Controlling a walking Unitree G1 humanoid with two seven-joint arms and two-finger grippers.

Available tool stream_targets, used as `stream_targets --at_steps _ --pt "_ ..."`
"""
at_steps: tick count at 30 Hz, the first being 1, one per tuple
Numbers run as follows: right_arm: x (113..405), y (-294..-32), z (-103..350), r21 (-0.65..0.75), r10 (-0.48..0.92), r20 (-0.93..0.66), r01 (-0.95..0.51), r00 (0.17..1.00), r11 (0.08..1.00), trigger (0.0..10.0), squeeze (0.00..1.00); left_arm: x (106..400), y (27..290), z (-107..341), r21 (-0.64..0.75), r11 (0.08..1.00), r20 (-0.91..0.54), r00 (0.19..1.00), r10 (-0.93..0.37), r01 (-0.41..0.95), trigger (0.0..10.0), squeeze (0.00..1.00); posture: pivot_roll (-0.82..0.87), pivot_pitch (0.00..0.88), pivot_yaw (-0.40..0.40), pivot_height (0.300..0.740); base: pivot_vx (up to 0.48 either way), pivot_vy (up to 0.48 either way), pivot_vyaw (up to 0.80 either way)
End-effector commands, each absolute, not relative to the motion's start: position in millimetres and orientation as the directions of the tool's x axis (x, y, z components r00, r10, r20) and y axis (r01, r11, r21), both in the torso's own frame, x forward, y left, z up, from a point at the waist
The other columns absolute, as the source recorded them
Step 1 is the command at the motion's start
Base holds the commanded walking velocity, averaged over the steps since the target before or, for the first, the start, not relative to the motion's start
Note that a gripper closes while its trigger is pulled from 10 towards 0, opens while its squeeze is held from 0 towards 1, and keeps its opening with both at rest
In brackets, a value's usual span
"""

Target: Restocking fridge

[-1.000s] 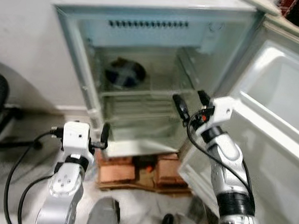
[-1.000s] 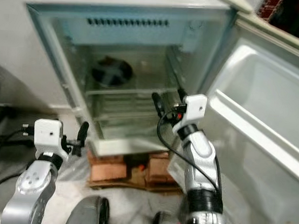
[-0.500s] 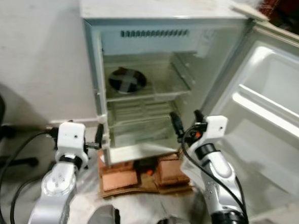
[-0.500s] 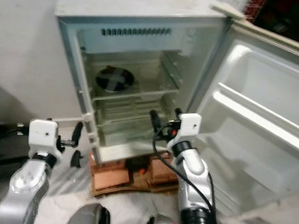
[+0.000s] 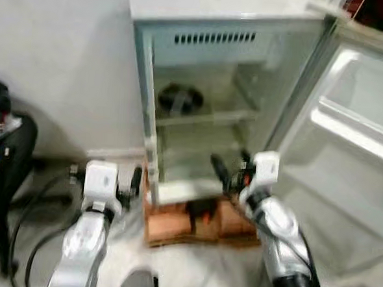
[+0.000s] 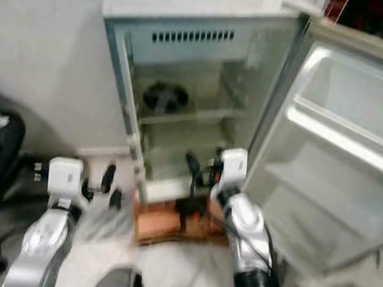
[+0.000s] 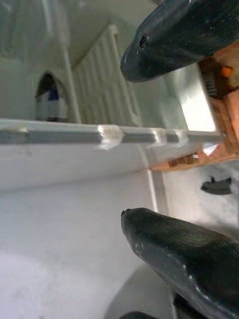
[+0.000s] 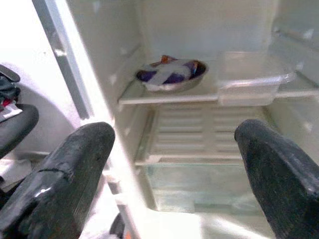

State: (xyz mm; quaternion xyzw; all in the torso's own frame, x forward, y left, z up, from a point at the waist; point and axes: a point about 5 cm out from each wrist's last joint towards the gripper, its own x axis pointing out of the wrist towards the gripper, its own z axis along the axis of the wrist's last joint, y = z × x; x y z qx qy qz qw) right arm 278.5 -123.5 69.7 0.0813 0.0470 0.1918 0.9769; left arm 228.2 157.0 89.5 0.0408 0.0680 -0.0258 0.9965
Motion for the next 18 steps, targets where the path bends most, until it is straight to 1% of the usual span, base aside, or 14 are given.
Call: stream_targets --at_steps 1,5,16,18 --pt "280.8 -120.7 73.6 0.171 0.396 -0.047 -0.383 0.917 0.908 10.0 0.0 230.3 158.3 91.2 0.082 0.995 -0.133 0.99 -0.047 0.058 10.0 0.0 0.11 0.076 -0.021 0.74 0.304 0.0 0.52" --pt "282.0 -121.3 72.9 0.171 0.394 -0.052 -0.38 0.918 0.909 10.0 0.0 230.6 157.9 90.5 0.08 0.995 -0.136 0.99 -0.049 0.061 10.0 0.0 0.11 0.077 -0.02 0.74 0.303 0.0 0.49" --pt "281.5 -121.5 71.2 0.16 0.393 -0.066 -0.379 0.917 0.911 10.0 0.0 229.9 157.8 87.2 0.071 0.995 -0.147 0.988 -0.053 0.064 10.0 0.0 0.1 0.078 -0.022 0.74 0.32 0.0 0.0" --pt "281.4 -124.0 70.6 0.147 0.384 -0.073 -0.371 0.92 0.917 10.0 0.0 229.9 156.8 85.0 0.068 0.996 -0.16 0.986 -0.053 0.064 10.0 0.0 0.1 0.077 -0.024 0.74 0.139 0.0 0.0"
